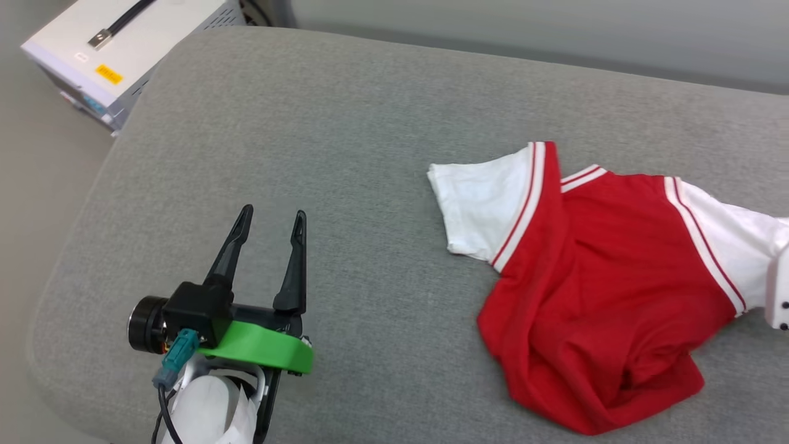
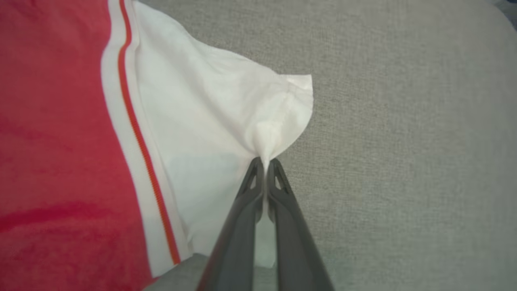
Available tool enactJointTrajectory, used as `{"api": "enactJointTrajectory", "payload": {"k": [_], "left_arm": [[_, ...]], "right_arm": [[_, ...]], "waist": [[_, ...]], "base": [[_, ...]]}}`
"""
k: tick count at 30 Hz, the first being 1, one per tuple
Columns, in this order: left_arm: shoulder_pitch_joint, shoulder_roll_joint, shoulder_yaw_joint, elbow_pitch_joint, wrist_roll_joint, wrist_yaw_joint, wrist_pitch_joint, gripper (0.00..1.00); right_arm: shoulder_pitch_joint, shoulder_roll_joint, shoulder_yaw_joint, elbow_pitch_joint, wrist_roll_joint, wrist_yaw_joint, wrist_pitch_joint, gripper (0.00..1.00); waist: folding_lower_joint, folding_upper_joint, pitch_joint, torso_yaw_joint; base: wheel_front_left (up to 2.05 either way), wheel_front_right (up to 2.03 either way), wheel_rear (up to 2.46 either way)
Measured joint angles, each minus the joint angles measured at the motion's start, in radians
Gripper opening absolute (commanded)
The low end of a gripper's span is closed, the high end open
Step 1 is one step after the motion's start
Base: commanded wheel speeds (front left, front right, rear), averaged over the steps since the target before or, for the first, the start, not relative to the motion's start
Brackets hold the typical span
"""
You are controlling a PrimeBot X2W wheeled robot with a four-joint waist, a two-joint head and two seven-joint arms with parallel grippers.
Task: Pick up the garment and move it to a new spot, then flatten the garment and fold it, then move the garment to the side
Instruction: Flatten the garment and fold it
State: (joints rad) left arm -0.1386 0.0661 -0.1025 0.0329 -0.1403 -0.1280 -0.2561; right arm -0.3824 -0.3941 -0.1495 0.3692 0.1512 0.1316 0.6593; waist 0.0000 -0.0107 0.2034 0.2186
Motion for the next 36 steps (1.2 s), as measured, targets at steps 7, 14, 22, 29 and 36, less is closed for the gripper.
{"api": "enactJointTrajectory", "payload": {"k": [7,14,22,29,36], "left_arm": [[-0.001,0.008,0.002,0.007,0.0,0.0,0.0,1.0],[-0.002,0.023,0.002,0.025,0.0,0.0,0.0,1.0],[-0.001,0.026,-0.007,0.033,-0.008,0.0,0.0,1.0],[0.001,0.029,-0.046,0.065,-0.035,0.0,0.0,1.0],[-0.104,0.105,-0.179,0.186,-0.156,0.0,0.088,1.0]], "right_arm": [[0.036,0.046,-0.079,0.031,-0.042,0.0,-0.084,1.0],[0.037,0.093,-0.066,-0.008,-0.047,0.0,-0.283,1.0],[0.122,0.147,0.004,-0.169,0.014,0.0,-0.569,1.0],[0.234,0.236,0.021,-0.285,0.012,0.0,-0.754,1.0],[0.243,0.276,0.022,-0.342,0.009,0.0,-0.805,1.0]], "waist": [[0.0,0.0,-0.004,-0.06],[0.0,0.0,-0.015,-0.109],[0.0,0.0,-0.048,-0.159],[0.0,0.0,-0.062,-0.206],[0.0,0.0,-0.047,-0.263]], "base": [[0.0,0.0,0.0],[0.0,0.0,0.0],[0.0,0.0,0.0],[0.0,0.0,0.0],[0.0,0.0,0.0]]}}
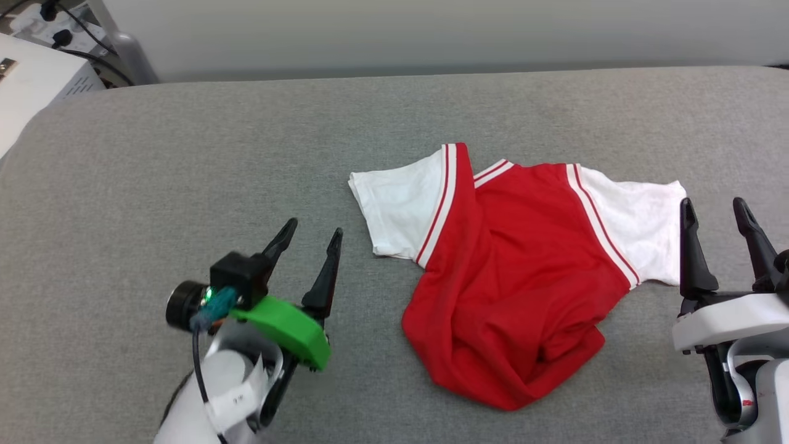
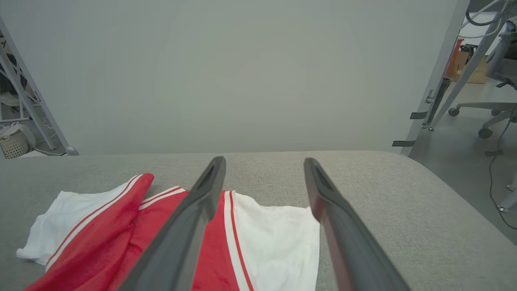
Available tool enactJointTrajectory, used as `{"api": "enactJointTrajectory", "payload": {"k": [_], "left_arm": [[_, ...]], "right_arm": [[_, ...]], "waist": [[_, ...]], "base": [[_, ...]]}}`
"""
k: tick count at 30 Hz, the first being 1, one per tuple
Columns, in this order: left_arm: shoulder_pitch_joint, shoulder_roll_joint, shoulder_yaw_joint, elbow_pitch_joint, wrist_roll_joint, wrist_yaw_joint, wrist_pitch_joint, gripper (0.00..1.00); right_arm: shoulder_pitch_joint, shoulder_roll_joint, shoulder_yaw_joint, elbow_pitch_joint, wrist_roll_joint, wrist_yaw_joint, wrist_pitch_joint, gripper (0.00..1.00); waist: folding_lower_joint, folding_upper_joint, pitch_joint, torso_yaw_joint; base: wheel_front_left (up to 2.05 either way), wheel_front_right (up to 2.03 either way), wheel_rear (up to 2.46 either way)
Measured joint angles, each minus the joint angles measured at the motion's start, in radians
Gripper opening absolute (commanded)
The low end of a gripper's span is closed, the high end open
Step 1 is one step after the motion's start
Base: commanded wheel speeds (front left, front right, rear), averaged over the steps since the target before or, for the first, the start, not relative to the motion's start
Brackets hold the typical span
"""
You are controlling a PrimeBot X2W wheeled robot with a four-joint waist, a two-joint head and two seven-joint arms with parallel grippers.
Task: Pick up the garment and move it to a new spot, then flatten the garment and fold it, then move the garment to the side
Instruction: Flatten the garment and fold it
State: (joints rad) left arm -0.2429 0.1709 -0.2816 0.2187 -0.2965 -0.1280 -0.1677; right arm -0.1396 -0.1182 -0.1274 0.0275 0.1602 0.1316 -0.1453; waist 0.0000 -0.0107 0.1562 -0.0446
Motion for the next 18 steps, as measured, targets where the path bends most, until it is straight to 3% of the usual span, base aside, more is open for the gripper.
{"api": "enactJointTrajectory", "payload": {"k": [5,13,18], "left_arm": [[-0.194,0.08,-0.085,0.037,-0.113,0.0,0.221,1.0],[-0.487,0.237,-0.237,0.092,-0.286,0.0,0.704,1.0],[-0.593,0.312,-0.293,0.118,-0.358,0.0,0.858,1.0]], "right_arm": [[-0.002,0.016,-0.003,-0.015,-0.007,0.0,-0.003,1.0],[-0.023,0.044,0.025,0.011,-0.008,0.0,-0.038,1.0],[-0.041,0.055,0.045,0.042,-0.006,0.0,-0.063,1.0]], "waist": [[0.0,0.0,0.035,-0.034],[0.0,0.0,0.11,-0.1],[0.0,0.0,0.158,-0.145]], "base": [[0.0,0.0,0.0],[0.0,0.0,0.0],[0.0,0.0,0.0]]}}
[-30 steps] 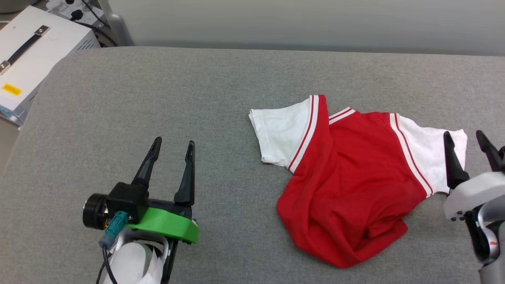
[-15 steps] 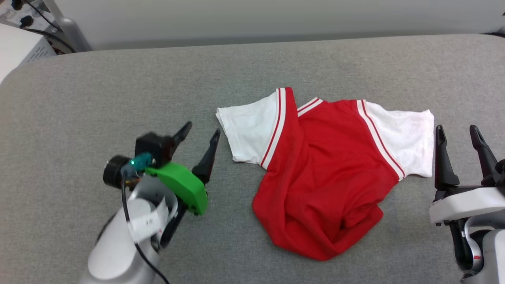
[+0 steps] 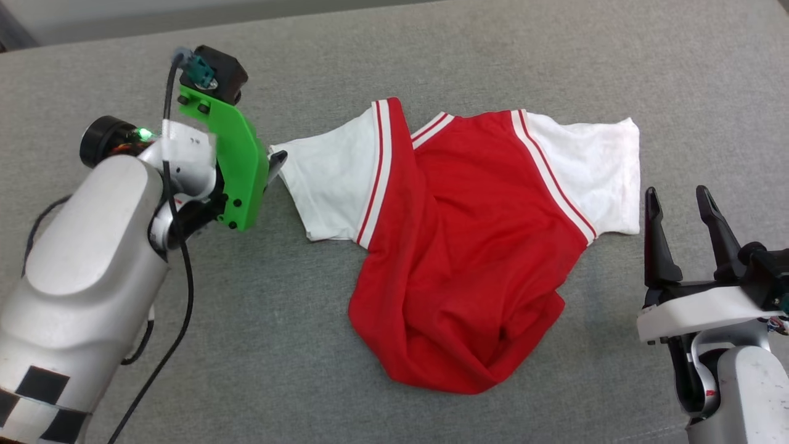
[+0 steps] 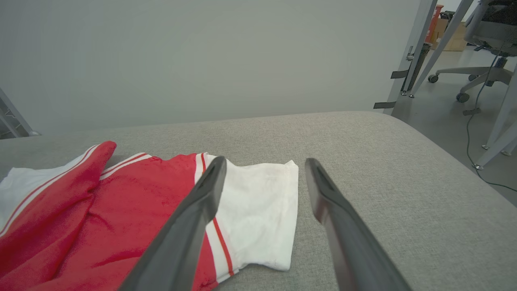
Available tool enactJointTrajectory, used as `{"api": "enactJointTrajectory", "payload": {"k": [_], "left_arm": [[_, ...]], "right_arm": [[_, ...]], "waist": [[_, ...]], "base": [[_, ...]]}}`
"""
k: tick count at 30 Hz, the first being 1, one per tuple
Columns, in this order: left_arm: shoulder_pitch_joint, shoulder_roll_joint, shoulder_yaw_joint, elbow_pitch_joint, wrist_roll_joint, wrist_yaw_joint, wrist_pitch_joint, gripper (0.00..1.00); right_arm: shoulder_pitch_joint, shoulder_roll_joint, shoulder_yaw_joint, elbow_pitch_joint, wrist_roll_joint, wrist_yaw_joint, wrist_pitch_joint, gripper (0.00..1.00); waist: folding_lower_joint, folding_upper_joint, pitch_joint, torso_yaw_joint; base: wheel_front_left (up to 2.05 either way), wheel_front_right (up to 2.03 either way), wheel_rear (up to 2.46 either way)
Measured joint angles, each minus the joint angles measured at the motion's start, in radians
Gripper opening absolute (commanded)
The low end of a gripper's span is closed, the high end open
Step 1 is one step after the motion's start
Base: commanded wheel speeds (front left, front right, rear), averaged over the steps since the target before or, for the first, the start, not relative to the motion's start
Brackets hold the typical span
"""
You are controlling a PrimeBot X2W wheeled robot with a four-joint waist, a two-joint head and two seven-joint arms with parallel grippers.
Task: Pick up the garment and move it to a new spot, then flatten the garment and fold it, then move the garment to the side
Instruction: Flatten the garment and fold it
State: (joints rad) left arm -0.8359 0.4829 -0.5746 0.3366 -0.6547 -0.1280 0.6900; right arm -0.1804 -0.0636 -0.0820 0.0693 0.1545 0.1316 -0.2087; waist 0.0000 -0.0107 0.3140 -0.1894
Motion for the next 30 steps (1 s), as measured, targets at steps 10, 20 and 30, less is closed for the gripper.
{"api": "enactJointTrajectory", "payload": {"k": [10,20,30], "left_arm": [[-0.08,0.049,-0.055,0.101,-0.059,0.0,0.065,1.0],[-0.125,0.063,-0.12,0.189,-0.021,-0.001,0.027,0.78],[-0.105,0.059,-0.151,0.206,-0.095,-0.001,-0.035,0.0]], "right_arm": [[-0.052,0.01,0.023,0.065,0.015,0.0,-0.034,1.0],[-0.064,0.011,0.042,0.104,0.038,0.0,-0.044,1.0],[-0.066,0.012,0.02,0.114,0.015,0.0,-0.044,1.0]], "waist": [[0.0001,-0.0001,0.096,-0.07],[0.0,0.0,0.129,-0.107],[0.0,0.0,0.097,-0.077]], "base": [[0.0,0.0,0.0],[0.0,0.0,0.0],[0.0,0.0,0.0]]}}
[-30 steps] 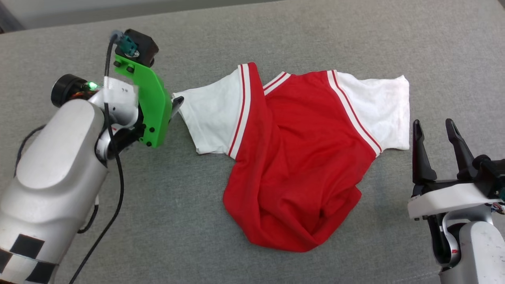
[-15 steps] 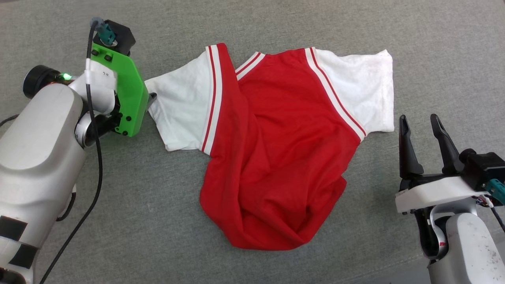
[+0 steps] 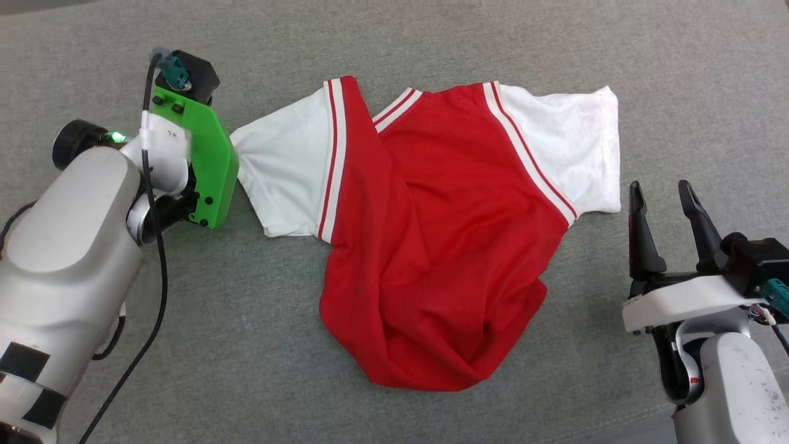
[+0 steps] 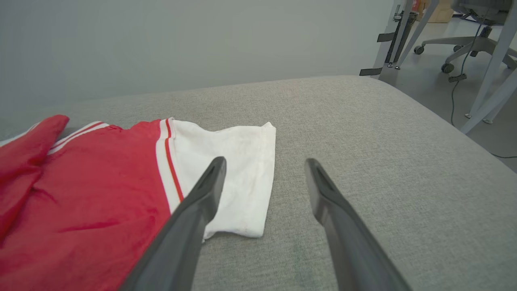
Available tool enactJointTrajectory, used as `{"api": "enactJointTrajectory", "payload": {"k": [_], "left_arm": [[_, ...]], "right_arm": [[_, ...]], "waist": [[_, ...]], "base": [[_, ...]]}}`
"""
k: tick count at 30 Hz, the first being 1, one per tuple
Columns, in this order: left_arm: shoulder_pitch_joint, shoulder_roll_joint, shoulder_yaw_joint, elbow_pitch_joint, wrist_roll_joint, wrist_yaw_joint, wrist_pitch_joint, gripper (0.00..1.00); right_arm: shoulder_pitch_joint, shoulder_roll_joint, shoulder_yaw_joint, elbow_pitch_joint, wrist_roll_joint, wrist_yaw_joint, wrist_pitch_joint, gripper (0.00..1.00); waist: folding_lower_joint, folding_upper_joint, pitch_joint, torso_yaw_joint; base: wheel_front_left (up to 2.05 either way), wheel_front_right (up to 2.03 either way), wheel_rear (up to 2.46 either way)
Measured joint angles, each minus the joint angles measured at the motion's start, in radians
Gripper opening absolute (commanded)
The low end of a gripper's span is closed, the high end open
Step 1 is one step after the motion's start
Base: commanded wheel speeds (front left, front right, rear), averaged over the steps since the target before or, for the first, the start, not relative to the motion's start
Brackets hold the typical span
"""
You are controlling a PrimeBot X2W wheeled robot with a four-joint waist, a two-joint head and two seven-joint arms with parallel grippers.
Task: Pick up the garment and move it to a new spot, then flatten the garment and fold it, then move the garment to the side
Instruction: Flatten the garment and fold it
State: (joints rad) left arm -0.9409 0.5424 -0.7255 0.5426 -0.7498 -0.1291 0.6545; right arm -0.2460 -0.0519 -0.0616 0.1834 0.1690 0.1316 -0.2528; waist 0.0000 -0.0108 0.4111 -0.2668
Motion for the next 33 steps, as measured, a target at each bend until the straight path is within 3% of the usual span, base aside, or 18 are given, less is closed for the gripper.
{"api": "enactJointTrajectory", "payload": {"k": [6,12,19,24,25,33], "left_arm": [[0.049,0.007,0.037,-0.018,-0.039,0.0,-0.097,0.0],[0.108,0.055,0.076,-0.141,-0.06,0.011,-0.145,0.0],[0.243,0.129,0.104,-0.411,-0.097,0.082,-0.148,0.0],[0.344,0.193,0.126,-0.625,-0.113,0.158,-0.134,0.0],[0.383,0.209,0.128,-0.728,-0.116,0.189,-0.126,0.0],[0.413,0.223,0.136,-0.868,-0.111,0.227,-0.139,0.0]], "right_arm": [[0.0,-0.009,-0.017,-0.002,-0.03,0.0,0.021,1.0],[0.001,-0.078,-0.01,-0.029,-0.036,0.0,0.151,1.0],[-0.013,-0.198,0.047,-0.095,0.036,0.0,0.528,1.0],[-0.085,-0.277,0.002,-0.128,0.093,0.0,0.848,1.0],[-0.128,-0.307,-0.039,-0.135,0.098,0.0,0.98,1.0],[-0.258,-0.321,-0.142,-0.066,0.076,0.0,1.186,1.0]], "waist": [[0.0,0.0,-0.035,0.04],[0.0,0.0,-0.071,0.101],[0.0,0.0,-0.097,0.191],[0.0,0.0,-0.094,0.251],[0.0,0.0,-0.084,0.281],[0.0,0.0,-0.023,0.331]], "base": [[0.0,0.0,0.0],[0.0,0.0,0.0],[0.0,0.0,0.0],[0.0,0.0,0.0],[0.0,0.0,0.0],[0.0,0.0,0.0]]}}
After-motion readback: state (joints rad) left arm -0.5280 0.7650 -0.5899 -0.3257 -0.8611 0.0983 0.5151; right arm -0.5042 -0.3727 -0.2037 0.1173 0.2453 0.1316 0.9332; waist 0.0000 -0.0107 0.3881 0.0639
